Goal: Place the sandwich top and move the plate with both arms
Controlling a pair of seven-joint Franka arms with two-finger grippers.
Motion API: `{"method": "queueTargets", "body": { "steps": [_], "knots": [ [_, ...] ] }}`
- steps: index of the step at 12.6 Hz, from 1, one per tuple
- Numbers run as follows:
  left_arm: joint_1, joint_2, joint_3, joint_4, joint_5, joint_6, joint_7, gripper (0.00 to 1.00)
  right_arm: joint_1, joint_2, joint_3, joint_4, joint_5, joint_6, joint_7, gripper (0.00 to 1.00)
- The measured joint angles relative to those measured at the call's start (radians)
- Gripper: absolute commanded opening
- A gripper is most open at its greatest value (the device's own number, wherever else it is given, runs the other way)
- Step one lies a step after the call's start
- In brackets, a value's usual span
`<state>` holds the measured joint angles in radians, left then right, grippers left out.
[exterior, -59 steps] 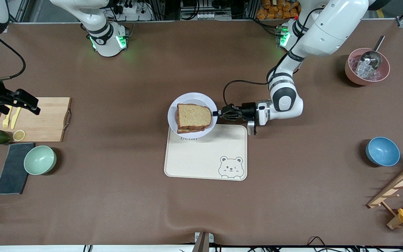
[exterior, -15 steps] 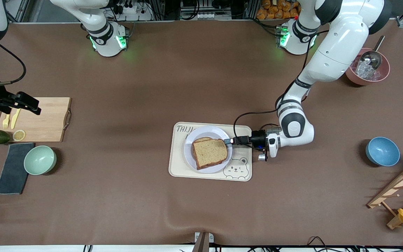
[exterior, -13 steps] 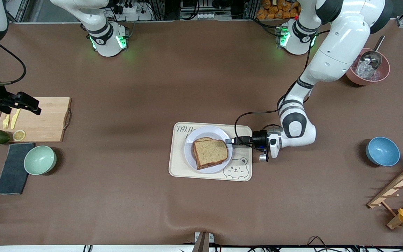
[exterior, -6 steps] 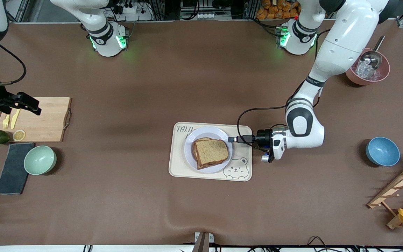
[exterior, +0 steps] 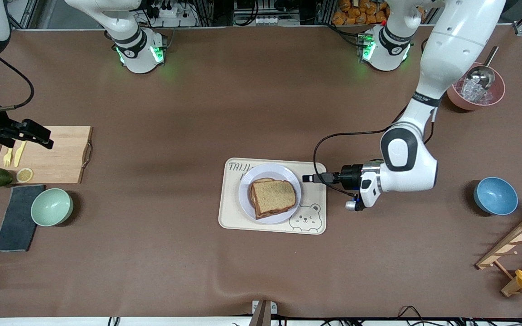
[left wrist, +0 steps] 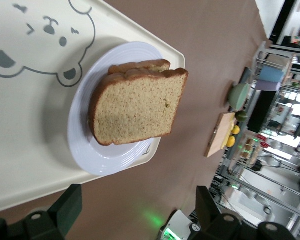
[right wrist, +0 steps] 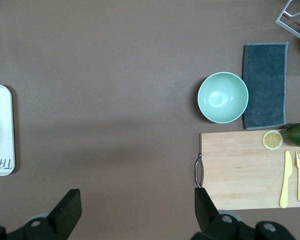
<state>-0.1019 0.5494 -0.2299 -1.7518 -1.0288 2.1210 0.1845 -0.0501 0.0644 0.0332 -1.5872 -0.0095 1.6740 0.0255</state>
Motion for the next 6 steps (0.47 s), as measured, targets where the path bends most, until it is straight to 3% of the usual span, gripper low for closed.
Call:
{"method": "queueTargets", "body": {
  "steps": [3, 6],
  "knots": [
    [0.022, -0.119, 0.001, 0.004, 0.295, -0.001, -0.122, 1.0, 0.0, 0.0, 0.0, 0.001, 0.0, 0.0, 0.0, 1.0],
    [0.044, -0.213, 0.002, 0.008, 0.492, -0.034, -0.166, 1.0, 0.0, 0.0, 0.0, 0.001, 0.0, 0.001, 0.0, 1.0]
  ]
}}
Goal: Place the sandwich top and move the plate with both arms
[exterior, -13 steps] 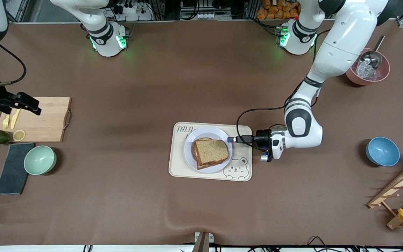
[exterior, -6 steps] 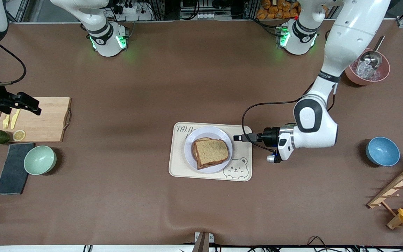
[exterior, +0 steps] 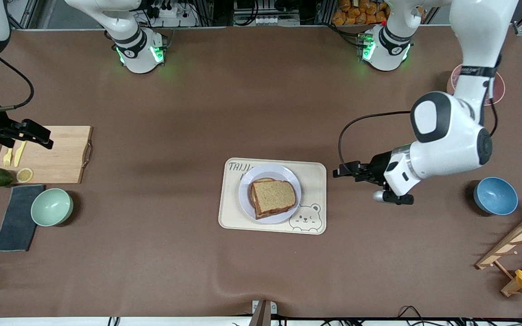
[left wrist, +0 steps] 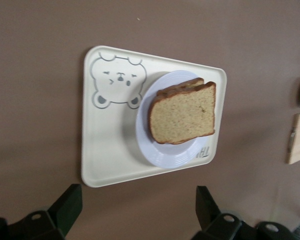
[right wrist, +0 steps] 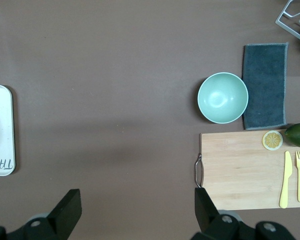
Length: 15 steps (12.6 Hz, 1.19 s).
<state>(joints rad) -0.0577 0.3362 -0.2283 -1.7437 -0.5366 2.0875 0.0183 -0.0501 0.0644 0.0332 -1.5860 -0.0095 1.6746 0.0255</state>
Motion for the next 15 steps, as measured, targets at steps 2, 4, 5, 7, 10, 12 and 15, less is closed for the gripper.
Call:
{"method": "queueTargets", "body": {
  "steps": [2, 4, 5, 7, 10, 12, 15],
  "knots": [
    [0.001, -0.047, -0.001, 0.04, 0.187, -0.077, -0.096, 1.0, 0.0, 0.0, 0.0, 0.001, 0.0, 0.0, 0.0, 1.0],
    [0.001, -0.082, -0.006, 0.118, 0.341, -0.211, -0.166, 1.0, 0.0, 0.0, 0.0, 0.002, 0.0, 0.0, 0.0, 1.0],
    [0.001, -0.098, -0.008, 0.157, 0.395, -0.277, -0.181, 1.0, 0.0, 0.0, 0.0, 0.002, 0.0, 0.0, 0.0, 1.0],
    [0.001, -0.132, -0.008, 0.2, 0.46, -0.364, -0.184, 1.0, 0.0, 0.0, 0.0, 0.002, 0.0, -0.001, 0.0, 1.0],
    [0.006, -0.175, 0.001, 0.226, 0.529, -0.42, -0.184, 1.0, 0.0, 0.001, 0.0, 0.002, 0.0, -0.001, 0.0, 1.0],
    [0.024, -0.183, 0.005, 0.271, 0.587, -0.461, -0.184, 1.0, 0.0, 0.001, 0.0, 0.002, 0.0, -0.001, 0.0, 1.0],
    [0.05, -0.185, 0.006, 0.296, 0.621, -0.475, -0.184, 1.0, 0.0, 0.001, 0.0, 0.002, 0.0, -0.003, 0.0, 1.0]
  ]
}}
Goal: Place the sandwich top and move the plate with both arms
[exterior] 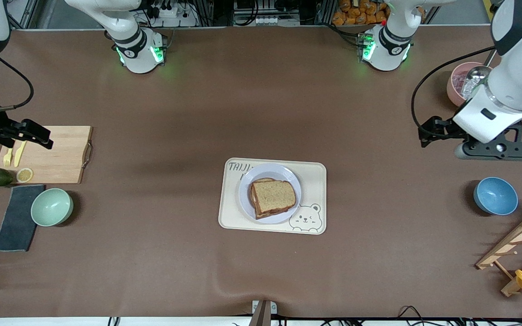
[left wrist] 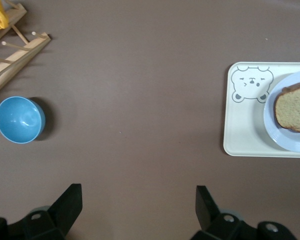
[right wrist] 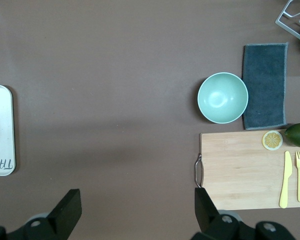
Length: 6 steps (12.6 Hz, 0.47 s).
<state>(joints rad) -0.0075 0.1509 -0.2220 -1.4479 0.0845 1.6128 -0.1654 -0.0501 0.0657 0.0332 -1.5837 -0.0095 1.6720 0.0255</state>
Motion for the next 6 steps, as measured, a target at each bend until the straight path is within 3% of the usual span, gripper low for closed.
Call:
{"method": "queueTargets", "body": {
  "steps": [6],
  "knots": [
    [0.01, -0.048, 0.0, 0.008, 0.04, -0.031, 0.0, 1.0, 0.0, 0.001, 0.0, 0.0, 0.0, -0.001, 0.0, 1.0]
  ]
}}
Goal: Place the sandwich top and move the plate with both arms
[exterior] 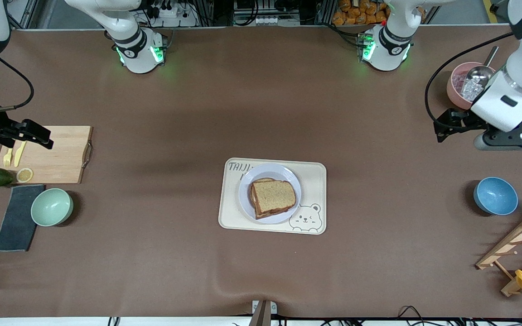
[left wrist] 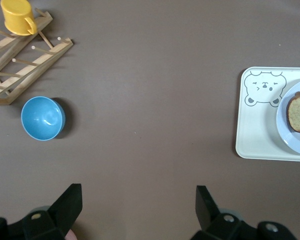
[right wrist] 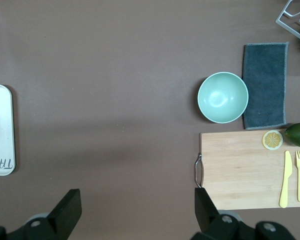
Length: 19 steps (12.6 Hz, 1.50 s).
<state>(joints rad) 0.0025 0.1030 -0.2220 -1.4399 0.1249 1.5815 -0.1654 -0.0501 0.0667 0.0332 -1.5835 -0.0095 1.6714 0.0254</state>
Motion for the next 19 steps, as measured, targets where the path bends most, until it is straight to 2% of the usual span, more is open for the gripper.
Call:
{"method": "queueTargets", "body": {
  "steps": [12, 19],
  "knots": [
    [0.005, -0.066, 0.001, 0.0, 0.001, -0.056, -0.003, 1.0, 0.0, 0.001, 0.001, 0.0, 0.0, -0.002, 0.0, 1.0],
    [-0.119, -0.095, 0.145, -0.028, -0.028, -0.081, -0.003, 1.0, 0.0, 0.001, 0.0, 0.0, 0.0, -0.004, 0.0, 1.0]
  ]
}}
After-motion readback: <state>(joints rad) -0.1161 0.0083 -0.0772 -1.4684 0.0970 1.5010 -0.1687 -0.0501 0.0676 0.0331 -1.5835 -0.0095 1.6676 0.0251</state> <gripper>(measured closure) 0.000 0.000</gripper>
